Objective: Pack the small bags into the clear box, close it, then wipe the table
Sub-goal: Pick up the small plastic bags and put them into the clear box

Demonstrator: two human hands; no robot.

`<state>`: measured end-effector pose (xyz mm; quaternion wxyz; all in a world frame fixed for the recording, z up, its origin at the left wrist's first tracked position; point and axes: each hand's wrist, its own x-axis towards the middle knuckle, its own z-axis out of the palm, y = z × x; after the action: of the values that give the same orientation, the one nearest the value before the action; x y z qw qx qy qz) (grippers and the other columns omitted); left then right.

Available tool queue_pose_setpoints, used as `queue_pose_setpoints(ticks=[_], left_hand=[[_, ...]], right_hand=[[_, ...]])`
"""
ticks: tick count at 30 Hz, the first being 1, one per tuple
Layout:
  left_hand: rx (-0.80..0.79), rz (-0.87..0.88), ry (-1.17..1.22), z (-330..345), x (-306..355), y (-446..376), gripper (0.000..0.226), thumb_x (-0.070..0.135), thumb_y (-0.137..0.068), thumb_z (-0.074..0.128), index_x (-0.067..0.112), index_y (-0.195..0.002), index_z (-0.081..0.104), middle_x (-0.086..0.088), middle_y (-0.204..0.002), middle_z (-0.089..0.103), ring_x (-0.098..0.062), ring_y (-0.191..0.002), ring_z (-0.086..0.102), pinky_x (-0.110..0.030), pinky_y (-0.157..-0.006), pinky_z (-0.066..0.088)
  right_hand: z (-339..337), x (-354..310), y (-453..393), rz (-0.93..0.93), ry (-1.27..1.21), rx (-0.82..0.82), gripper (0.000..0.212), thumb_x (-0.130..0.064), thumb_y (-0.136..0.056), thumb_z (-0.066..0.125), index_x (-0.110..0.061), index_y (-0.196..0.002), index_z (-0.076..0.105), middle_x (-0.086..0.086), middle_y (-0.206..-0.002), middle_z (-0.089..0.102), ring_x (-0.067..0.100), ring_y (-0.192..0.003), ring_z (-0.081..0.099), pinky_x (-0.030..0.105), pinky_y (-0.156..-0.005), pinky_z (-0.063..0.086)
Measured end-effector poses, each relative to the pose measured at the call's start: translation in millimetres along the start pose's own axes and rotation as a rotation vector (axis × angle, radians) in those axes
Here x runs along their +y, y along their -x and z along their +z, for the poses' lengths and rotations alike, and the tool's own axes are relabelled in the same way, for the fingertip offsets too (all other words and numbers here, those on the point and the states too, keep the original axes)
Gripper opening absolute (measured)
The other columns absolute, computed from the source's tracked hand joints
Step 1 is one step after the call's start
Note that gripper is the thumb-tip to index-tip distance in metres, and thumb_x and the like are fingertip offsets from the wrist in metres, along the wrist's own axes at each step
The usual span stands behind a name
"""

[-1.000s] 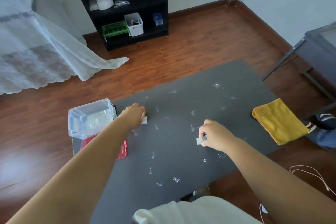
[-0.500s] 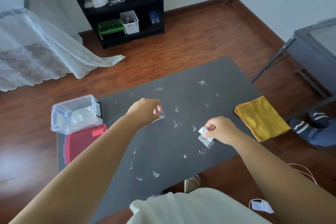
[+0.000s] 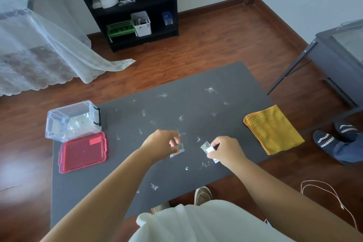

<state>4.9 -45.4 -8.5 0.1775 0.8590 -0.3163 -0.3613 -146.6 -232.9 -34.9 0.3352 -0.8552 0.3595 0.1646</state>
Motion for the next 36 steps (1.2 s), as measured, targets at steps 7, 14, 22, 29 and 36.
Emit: queue_pose_setpoints(ticks=[7,14,22,29,36], left_hand=[[0.034,-0.054,0.053,8,-8,13,0.013,0.029,-0.074,0.07,0.035,-0.083,0.063,0.02,-0.073,0.067,0.002,-0.073,0.062,-0.027,-0.069,0.054],[0.1,-0.099,0.123,2,-24,30,0.014,0.027,-0.075,0.071,0.036,-0.082,0.064,0.019,-0.075,0.067,0.008,-0.069,0.06,-0.024,-0.067,0.052],[0.238,-0.147,0.198,-25,-65,58,0.014,0.023,-0.073,0.075,0.032,-0.08,0.065,0.017,-0.072,0.067,0.005,-0.063,0.06,-0.022,-0.064,0.051],[0.412,-0.193,0.242,-66,-115,91,0.014,0.02,-0.076,0.074,0.032,-0.074,0.066,0.018,-0.07,0.067,0.002,-0.062,0.06,-0.026,-0.063,0.054],[0.646,-0.223,0.16,-127,-171,116,0.026,0.017,-0.084,0.065,0.04,-0.074,0.062,0.022,-0.084,0.067,0.004,-0.076,0.06,-0.014,-0.065,0.041]], right_hand=[[-4,-18,-5,0.064,0.042,-0.056,0.018,-0.021,-0.068,0.075,-0.018,-0.065,0.058,0.002,-0.071,0.069,0.022,-0.071,0.063,0.025,-0.054,0.042],[-3,-24,-6,0.014,0.094,-0.063,0.017,-0.019,-0.067,0.071,-0.022,-0.063,0.054,-0.005,-0.068,0.064,0.019,-0.071,0.061,0.026,-0.054,0.045],[-3,-71,-13,-0.126,0.008,-0.162,0.007,-0.019,-0.066,0.074,-0.022,-0.072,0.072,-0.007,-0.063,0.066,0.012,-0.06,0.059,0.021,-0.049,0.04],[13,-163,-21,-0.296,0.036,-0.188,0.004,-0.02,-0.072,0.072,-0.017,-0.069,0.073,0.0,-0.072,0.071,0.015,-0.055,0.051,0.024,-0.052,0.04],[46,-270,-29,-0.506,0.086,-0.204,0.015,-0.02,-0.077,0.07,-0.023,-0.061,0.069,-0.012,-0.061,0.066,0.007,-0.045,0.056,0.02,-0.045,0.04]])
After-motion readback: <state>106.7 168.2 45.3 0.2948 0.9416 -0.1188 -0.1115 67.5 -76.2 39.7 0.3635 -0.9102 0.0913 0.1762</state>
